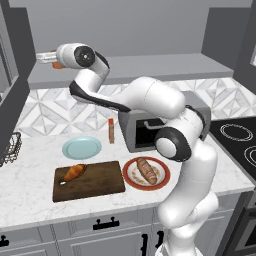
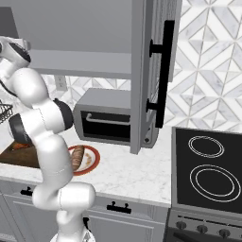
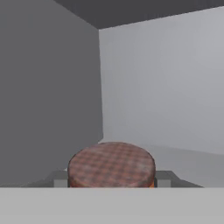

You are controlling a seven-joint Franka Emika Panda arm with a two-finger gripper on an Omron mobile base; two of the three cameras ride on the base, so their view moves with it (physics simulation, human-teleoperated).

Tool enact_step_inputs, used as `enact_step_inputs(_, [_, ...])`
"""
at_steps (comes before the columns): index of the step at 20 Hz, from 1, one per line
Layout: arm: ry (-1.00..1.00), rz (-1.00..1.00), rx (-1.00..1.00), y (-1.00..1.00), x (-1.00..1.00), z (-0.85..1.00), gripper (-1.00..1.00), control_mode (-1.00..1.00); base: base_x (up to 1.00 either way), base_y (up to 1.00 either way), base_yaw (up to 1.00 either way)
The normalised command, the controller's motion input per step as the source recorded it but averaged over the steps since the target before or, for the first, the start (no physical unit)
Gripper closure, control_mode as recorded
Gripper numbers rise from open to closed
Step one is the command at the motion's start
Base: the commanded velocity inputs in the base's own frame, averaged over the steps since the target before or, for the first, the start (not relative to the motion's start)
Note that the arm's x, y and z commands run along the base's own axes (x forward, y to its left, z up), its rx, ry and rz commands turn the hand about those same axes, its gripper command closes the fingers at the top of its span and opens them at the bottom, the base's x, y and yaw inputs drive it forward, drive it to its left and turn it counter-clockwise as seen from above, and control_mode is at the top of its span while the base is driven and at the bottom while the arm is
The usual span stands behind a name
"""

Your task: From the different types of pastries on the counter, select a croissant and place it on the cutting board. Then retrieve a jar of jam from the cabinet and place it alongside the croissant on the cutting board.

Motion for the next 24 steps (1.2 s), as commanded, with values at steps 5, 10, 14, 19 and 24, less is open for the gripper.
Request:
enact_step_inputs(5, [-0.03,0.0,0.0,0.0,-0.82,0.44,1.0,-1.0,0.0,0.0,0.0])
enact_step_inputs(10, [-0.01,-0.01,0.0,-0.04,-0.87,0.23,1.0,-1.0,0.0,0.0,0.0])
enact_step_inputs(14, [-0.01,0.0,0.0,-0.15,-0.9,0.01,1.0,-1.0,0.0,0.0,0.0])
enact_step_inputs(19, [0.0,0.0,0.0,-0.33,-0.88,-0.01,1.0,-1.0,0.0,0.0,0.0])
enact_step_inputs(24, [0.0,0.01,0.02,-0.7,-0.86,-0.19,1.0,-1.0,0.0,0.0,0.0])
